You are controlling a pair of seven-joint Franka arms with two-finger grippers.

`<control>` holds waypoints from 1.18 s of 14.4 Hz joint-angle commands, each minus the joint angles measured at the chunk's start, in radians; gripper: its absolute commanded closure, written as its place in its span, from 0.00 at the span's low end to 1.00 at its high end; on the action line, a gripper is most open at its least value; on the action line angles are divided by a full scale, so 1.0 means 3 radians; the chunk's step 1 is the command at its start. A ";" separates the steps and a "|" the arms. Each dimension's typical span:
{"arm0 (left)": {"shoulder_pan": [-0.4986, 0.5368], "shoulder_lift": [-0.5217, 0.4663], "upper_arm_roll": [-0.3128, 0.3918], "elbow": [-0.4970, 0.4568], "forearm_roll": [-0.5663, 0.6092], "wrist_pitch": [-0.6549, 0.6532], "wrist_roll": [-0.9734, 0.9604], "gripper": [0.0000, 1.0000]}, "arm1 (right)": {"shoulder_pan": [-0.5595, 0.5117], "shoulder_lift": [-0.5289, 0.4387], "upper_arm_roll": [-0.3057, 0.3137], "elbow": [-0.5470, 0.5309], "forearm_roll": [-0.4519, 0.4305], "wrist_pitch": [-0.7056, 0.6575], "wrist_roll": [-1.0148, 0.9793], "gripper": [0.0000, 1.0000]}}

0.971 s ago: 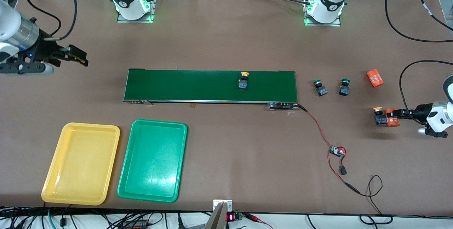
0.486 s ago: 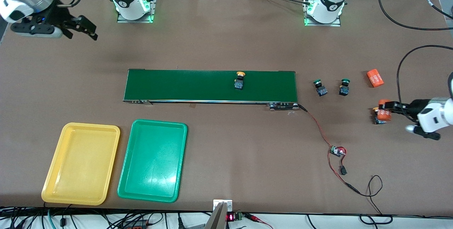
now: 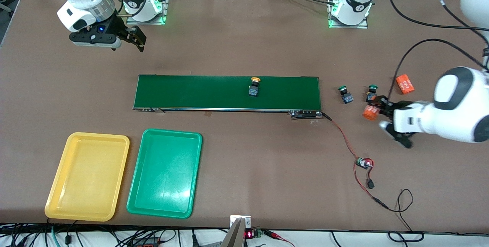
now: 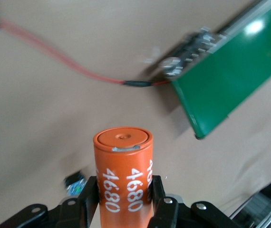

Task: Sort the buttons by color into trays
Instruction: 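Carry the cylinder to the belt while the right gripper reaches the button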

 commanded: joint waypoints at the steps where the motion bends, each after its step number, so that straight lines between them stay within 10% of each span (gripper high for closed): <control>1: -0.0331 -0.0013 0.0000 -0.0073 0.0131 -0.0023 0.0612 0.86 | -0.0089 0.0237 0.0026 0.0143 0.0078 0.0055 0.0009 0.00; 14: -0.1473 -0.0013 -0.0005 -0.0692 0.0658 0.0877 0.1105 0.94 | 0.0361 0.1030 0.0103 0.0312 0.0032 0.0704 0.0398 0.00; 17: -0.1524 0.0049 0.0010 -0.0774 0.0796 0.0949 0.0983 0.77 | 0.0453 0.1148 0.0108 0.0312 0.0001 0.0796 0.0438 0.00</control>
